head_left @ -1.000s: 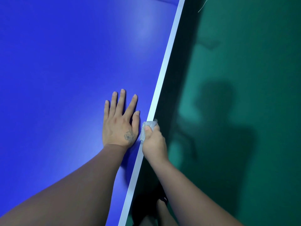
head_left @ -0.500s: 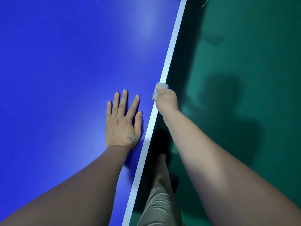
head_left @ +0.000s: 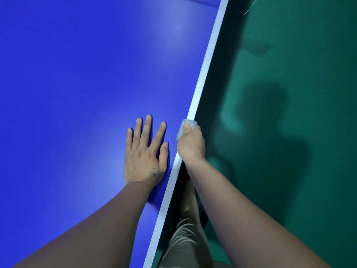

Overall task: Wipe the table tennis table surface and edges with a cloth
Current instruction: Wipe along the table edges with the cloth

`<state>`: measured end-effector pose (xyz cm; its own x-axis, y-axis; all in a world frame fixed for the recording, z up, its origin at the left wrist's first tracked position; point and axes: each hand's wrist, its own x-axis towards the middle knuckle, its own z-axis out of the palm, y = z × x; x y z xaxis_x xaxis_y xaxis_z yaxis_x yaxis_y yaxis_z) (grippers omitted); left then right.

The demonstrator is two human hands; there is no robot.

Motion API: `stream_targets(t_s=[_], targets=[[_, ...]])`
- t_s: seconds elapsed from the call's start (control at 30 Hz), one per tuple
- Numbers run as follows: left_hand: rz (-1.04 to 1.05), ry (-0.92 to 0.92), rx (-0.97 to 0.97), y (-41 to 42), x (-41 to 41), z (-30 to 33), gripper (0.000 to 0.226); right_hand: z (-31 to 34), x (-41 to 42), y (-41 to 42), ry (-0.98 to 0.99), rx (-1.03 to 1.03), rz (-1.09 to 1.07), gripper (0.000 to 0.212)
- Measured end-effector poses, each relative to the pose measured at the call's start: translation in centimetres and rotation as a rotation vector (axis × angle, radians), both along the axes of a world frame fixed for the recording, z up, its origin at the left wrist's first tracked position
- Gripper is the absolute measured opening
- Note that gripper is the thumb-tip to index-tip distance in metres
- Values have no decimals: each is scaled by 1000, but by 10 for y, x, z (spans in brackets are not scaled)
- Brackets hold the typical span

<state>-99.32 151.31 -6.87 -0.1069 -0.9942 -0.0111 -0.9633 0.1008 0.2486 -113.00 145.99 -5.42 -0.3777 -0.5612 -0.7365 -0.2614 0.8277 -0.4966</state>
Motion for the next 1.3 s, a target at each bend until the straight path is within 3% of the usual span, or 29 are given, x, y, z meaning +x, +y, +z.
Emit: stream_targets(t_s=[0.2,0.57,0.67,0.9,1.17,1.3], targets=[[-1,-1,-1,0,-2,3,57,-4,-29,-74,-25,-114,-18,25],[109,91,-91,-7,-11,8,45,-8,-27,-35,-32,-76,127,37],[215,188,-111,-43,-31,16,36,0,-33,-49,-14,-20,147,41],[101,270,-97,-164,-82,14,43,-5,-60,-135,-25,-29,114,44],[-114,132,-63,-270,-98,3,48,4,-63,-128,-5,-78,191,53],[-110,69,-50,-292,-112,0,57,3,-62,-112,-6,-134,244,62]])
